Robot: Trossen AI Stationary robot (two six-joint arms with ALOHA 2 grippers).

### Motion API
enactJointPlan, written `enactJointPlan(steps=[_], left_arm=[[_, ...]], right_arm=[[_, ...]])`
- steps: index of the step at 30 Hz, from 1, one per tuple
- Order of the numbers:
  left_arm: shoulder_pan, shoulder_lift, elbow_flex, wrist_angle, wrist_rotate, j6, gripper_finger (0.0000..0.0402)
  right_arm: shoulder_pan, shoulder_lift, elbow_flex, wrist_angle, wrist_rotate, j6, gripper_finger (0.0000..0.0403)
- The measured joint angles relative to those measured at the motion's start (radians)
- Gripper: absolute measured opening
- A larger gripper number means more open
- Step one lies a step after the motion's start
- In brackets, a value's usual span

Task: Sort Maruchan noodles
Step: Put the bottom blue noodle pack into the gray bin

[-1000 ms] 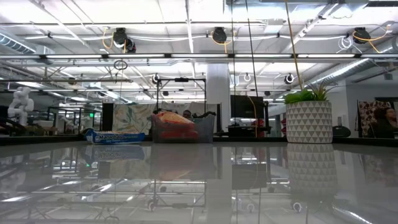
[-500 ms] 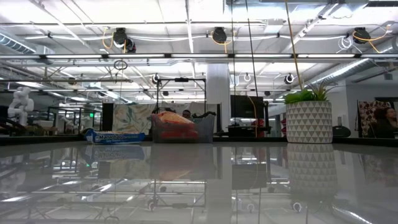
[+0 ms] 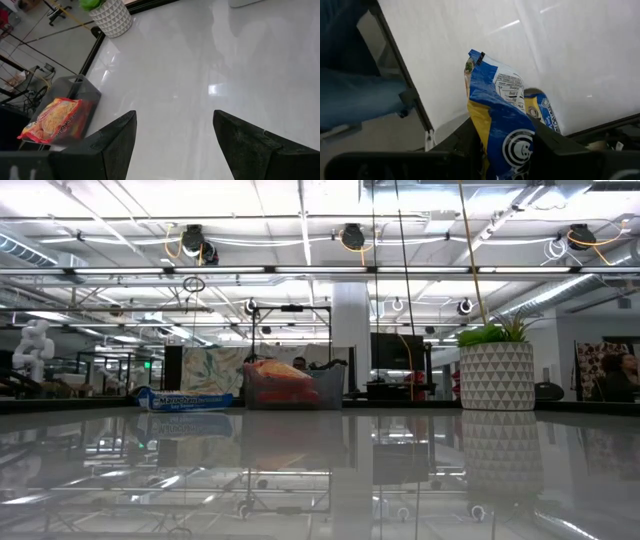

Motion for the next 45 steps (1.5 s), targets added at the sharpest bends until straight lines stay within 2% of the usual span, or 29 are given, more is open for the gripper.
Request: enactJointPlan(steps=[5, 11, 17, 29, 37, 45], left_arm=[[0.0, 0.0, 0.0, 0.0, 0.031, -0.006, 0.0269], [0.0, 0.0, 0.0, 0.0, 0.032, -0.005, 0.0269], [0.0, 0.0, 0.0, 0.0, 0.032, -0.001, 0.0269], [0.0, 0.0, 0.0, 0.0, 0.031, 0.0, 0.0269], [0.0, 0.0, 0.0, 0.0, 0.031, 0.001, 0.0269], [0.0, 0.0, 0.0, 0.0, 0.031, 0.001, 0.0269]], right_arm=[[0.058, 0.0, -0.059, 0.003, 0.018, 0.005, 0.0095], [0.115, 0.0, -0.144, 0.024, -0.056, 0.031, 0.0095], [0.152, 0.0, -0.19, 0.03, -0.061, 0.031, 0.0095], [0.183, 0.0, -0.286, 0.048, -0.061, -0.036, 0.0096], [0.184, 0.0, -0.383, 0.147, -0.067, -0.118, 0.0096], [0.182, 0.0, -0.432, 0.205, -0.111, -0.128, 0.0106]])
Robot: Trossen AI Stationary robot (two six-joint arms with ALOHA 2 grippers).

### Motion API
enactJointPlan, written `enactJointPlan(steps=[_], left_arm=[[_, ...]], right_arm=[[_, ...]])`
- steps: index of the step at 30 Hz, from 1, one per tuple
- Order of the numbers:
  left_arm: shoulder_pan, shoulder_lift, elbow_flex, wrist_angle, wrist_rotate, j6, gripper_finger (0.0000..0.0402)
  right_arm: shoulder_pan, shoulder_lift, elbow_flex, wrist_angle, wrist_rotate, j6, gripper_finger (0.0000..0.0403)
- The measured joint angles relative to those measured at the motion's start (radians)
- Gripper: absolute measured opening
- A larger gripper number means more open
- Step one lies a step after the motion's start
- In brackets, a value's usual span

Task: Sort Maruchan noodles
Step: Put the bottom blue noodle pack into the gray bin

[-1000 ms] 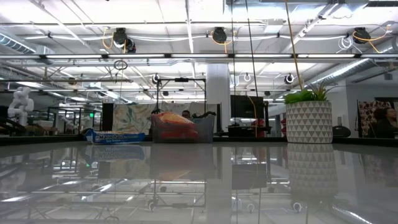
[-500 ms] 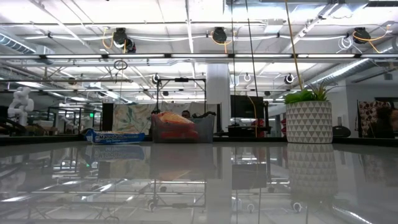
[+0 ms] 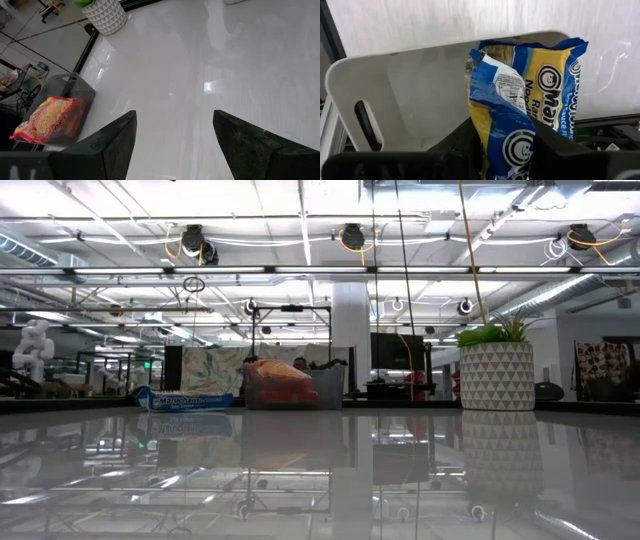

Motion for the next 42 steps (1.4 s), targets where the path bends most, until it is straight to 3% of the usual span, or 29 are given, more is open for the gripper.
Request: enactJointPlan(steps=[42], left_arm=[[0.0, 0.0, 0.0, 0.0, 0.0, -0.006, 0.0269]], right_arm=[[0.0, 0.0, -0.041, 0.046, 0.006, -0.037, 0.0126]])
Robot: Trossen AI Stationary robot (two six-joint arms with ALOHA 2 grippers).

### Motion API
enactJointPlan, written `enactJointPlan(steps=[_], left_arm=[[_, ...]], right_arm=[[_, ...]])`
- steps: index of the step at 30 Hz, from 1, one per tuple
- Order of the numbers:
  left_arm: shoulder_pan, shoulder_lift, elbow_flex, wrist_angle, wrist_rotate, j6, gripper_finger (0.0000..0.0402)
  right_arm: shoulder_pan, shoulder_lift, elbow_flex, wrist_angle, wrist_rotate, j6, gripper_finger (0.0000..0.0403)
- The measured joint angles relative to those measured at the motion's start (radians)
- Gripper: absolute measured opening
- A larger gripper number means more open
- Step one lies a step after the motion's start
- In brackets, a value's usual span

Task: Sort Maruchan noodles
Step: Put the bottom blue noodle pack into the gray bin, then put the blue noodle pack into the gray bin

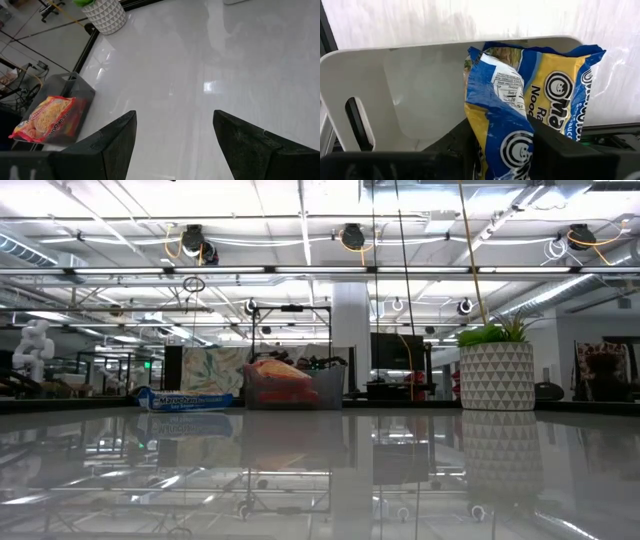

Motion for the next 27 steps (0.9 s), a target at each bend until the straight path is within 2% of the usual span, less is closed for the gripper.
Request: enactJointPlan(steps=[5, 11, 27], left_arm=[[0.0, 0.0, 0.0, 0.0, 0.0, -0.001, 0.0269], [0.0, 0.0, 0.0, 0.0, 0.0, -0.002, 0.0269], [0.0, 0.0, 0.0, 0.0, 0.0, -0.012, 0.0269]], right_arm=[[0.001, 0.0, 0.0, -0.003, 0.05, 0.008, 0.0168], [0.0, 0.0, 0.0, -0.018, 0.045, 0.016, 0.0215], [-0.003, -0.001, 0.069, -0.015, 0.05, 0.139, 0.0224]])
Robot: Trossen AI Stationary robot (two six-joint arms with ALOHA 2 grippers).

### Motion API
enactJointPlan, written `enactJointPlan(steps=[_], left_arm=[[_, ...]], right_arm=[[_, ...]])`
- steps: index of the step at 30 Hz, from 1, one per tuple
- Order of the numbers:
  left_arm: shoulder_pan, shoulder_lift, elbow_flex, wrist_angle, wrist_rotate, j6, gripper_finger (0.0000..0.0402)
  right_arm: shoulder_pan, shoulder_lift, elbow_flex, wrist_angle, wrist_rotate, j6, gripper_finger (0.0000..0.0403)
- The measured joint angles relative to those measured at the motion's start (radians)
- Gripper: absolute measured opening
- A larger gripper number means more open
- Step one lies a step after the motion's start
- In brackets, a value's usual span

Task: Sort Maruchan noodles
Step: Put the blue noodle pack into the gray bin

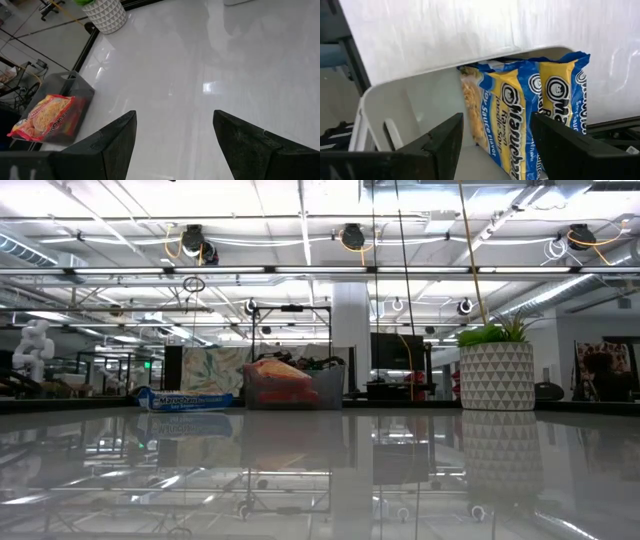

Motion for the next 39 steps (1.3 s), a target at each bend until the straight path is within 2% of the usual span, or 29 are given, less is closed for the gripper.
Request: enactJointPlan(steps=[7, 23, 33, 39], left_arm=[[0.0, 0.0, 0.0, 0.0, 0.0, -0.003, 0.0269], [0.0, 0.0, 0.0, 0.0, 0.0, -0.003, 0.0269], [0.0, 0.0, 0.0, 0.0, 0.0, -0.016, 0.0269], [0.0, 0.0, 0.0, -0.001, 0.0, -0.016, 0.0269]], right_arm=[[-0.038, -0.008, 0.048, -0.008, 0.003, -0.001, 0.0224], [-0.197, -0.123, 0.068, 0.012, 0.284, -0.165, 0.0224], [-0.26, -0.13, 0.068, 0.238, 0.446, -0.348, 0.0224], [-0.278, -0.129, 0.056, 0.409, 0.623, -0.529, 0.0224]])
